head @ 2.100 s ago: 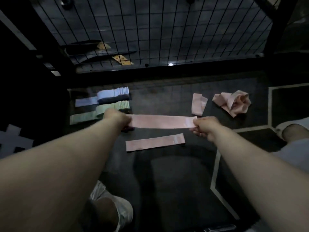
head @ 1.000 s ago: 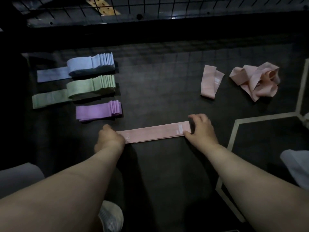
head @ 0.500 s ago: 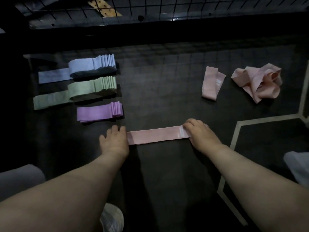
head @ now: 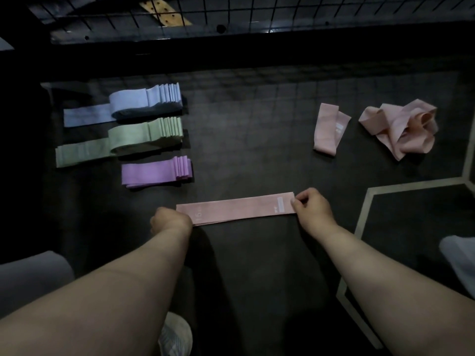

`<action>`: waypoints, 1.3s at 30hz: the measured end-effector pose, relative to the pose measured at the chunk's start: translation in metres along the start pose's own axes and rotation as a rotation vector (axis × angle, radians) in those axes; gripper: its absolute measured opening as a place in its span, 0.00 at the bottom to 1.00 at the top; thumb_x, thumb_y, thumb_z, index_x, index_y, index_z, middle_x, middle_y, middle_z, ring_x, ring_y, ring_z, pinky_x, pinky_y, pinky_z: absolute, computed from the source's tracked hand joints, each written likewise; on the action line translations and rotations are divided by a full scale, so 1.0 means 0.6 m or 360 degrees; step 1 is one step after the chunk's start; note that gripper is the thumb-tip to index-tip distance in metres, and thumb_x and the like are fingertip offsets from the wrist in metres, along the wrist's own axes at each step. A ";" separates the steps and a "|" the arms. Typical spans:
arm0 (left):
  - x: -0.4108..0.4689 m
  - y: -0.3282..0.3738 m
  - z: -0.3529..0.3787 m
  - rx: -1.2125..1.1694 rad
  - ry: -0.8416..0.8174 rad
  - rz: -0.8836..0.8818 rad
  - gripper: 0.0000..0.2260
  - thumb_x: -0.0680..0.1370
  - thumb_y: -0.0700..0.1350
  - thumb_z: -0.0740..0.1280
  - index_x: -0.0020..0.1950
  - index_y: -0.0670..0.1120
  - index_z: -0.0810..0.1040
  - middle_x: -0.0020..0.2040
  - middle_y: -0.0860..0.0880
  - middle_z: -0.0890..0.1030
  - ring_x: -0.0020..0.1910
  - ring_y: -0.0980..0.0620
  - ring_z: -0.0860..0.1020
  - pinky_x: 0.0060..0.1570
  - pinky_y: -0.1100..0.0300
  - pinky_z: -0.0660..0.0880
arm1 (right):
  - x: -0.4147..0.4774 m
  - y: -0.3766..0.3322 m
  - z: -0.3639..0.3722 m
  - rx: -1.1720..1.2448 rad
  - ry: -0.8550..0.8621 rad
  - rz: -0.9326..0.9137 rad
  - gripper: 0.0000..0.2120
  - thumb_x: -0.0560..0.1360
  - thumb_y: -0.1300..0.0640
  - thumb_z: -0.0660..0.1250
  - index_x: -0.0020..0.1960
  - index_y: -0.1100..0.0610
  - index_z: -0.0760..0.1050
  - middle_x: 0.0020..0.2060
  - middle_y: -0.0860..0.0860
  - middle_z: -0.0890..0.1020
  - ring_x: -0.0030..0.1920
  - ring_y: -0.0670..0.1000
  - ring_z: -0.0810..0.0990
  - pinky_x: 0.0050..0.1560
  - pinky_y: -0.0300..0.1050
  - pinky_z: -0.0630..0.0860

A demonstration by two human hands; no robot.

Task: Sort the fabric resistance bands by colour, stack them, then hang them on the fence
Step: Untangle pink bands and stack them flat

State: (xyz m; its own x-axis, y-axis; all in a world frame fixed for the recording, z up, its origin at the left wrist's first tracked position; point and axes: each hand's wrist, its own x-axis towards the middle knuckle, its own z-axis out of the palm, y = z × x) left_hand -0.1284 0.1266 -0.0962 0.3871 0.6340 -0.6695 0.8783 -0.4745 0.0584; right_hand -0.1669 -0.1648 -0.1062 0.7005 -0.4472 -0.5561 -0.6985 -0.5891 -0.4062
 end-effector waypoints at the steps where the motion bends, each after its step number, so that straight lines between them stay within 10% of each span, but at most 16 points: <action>1: 0.000 0.000 0.001 -0.0013 -0.0002 0.0001 0.14 0.77 0.40 0.65 0.62 0.38 0.78 0.61 0.37 0.78 0.60 0.36 0.77 0.60 0.48 0.75 | -0.001 -0.001 -0.001 -0.0014 -0.0002 0.0001 0.04 0.78 0.55 0.68 0.49 0.57 0.76 0.49 0.54 0.80 0.48 0.51 0.77 0.50 0.43 0.72; 9: -0.024 0.016 -0.009 -0.0064 0.0082 -0.0053 0.24 0.74 0.46 0.68 0.67 0.41 0.71 0.68 0.37 0.70 0.65 0.36 0.72 0.64 0.45 0.71 | 0.034 -0.003 -0.017 0.0112 0.0207 0.0016 0.11 0.77 0.55 0.68 0.57 0.57 0.75 0.58 0.58 0.74 0.52 0.56 0.79 0.59 0.47 0.74; 16: -0.065 0.050 -0.002 0.0030 0.0218 0.0501 0.24 0.74 0.45 0.68 0.69 0.45 0.71 0.69 0.39 0.67 0.70 0.38 0.65 0.71 0.49 0.60 | 0.129 -0.058 -0.090 0.0287 0.0203 0.0135 0.21 0.77 0.45 0.68 0.68 0.47 0.74 0.74 0.54 0.60 0.71 0.59 0.66 0.75 0.49 0.61; 22: -0.122 0.102 0.010 -0.0095 0.0101 0.0882 0.23 0.75 0.43 0.67 0.70 0.46 0.70 0.69 0.42 0.67 0.70 0.41 0.65 0.71 0.51 0.59 | 0.155 -0.076 -0.118 0.0618 0.0461 0.0256 0.15 0.74 0.58 0.74 0.57 0.63 0.80 0.57 0.59 0.82 0.58 0.57 0.80 0.62 0.45 0.74; 31: -0.215 0.170 -0.038 -0.0493 -0.0476 0.1168 0.14 0.75 0.40 0.66 0.60 0.48 0.78 0.57 0.47 0.80 0.53 0.50 0.78 0.59 0.57 0.75 | 0.038 -0.173 -0.231 0.0783 0.0727 -0.0380 0.07 0.73 0.63 0.70 0.49 0.57 0.75 0.41 0.47 0.78 0.43 0.46 0.76 0.42 0.27 0.71; 39: -0.340 0.217 -0.231 -0.0498 -0.0949 0.1704 0.27 0.75 0.35 0.69 0.73 0.46 0.69 0.69 0.48 0.74 0.63 0.53 0.74 0.60 0.62 0.72 | -0.157 -0.316 -0.343 0.2318 -0.0253 -0.0243 0.22 0.66 0.64 0.73 0.59 0.66 0.78 0.52 0.59 0.83 0.48 0.54 0.83 0.37 0.47 0.81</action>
State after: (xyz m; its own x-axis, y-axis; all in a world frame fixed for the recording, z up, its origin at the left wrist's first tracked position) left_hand -0.0538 0.0204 0.1506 0.8284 -0.3887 -0.4033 0.2648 -0.3626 0.8935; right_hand -0.0707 -0.1495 0.1723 0.8234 -0.3105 -0.4749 -0.2160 0.6025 -0.7684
